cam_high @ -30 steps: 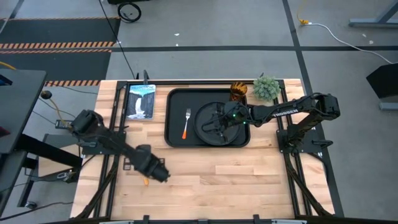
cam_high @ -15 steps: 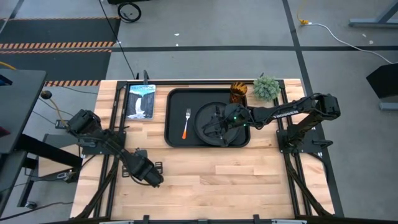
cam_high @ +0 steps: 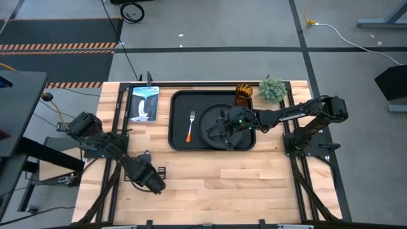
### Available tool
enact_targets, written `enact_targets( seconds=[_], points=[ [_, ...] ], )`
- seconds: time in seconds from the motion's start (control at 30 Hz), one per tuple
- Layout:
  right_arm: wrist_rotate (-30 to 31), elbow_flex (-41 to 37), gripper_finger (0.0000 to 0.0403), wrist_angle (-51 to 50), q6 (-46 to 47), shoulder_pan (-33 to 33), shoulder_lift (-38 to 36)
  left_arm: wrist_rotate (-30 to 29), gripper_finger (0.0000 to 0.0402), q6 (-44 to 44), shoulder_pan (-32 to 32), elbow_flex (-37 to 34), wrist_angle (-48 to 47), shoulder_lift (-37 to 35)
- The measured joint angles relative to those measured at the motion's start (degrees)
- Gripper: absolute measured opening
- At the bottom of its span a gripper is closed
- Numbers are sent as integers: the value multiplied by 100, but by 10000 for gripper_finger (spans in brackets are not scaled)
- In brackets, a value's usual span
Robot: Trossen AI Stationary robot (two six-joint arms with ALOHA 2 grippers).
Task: Pick and place plate/cup/fork/spoon on tray
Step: Put the yellow spoon on the black serving tray to the left of the orange fork
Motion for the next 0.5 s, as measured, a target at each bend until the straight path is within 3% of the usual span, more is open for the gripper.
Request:
enact_targets(
  seconds=[0.5],
  points=[
    [-2, 0, 137, 22, -2, 29, 0, -522, 29, 59, 44, 367, -703, 8]
  ],
)
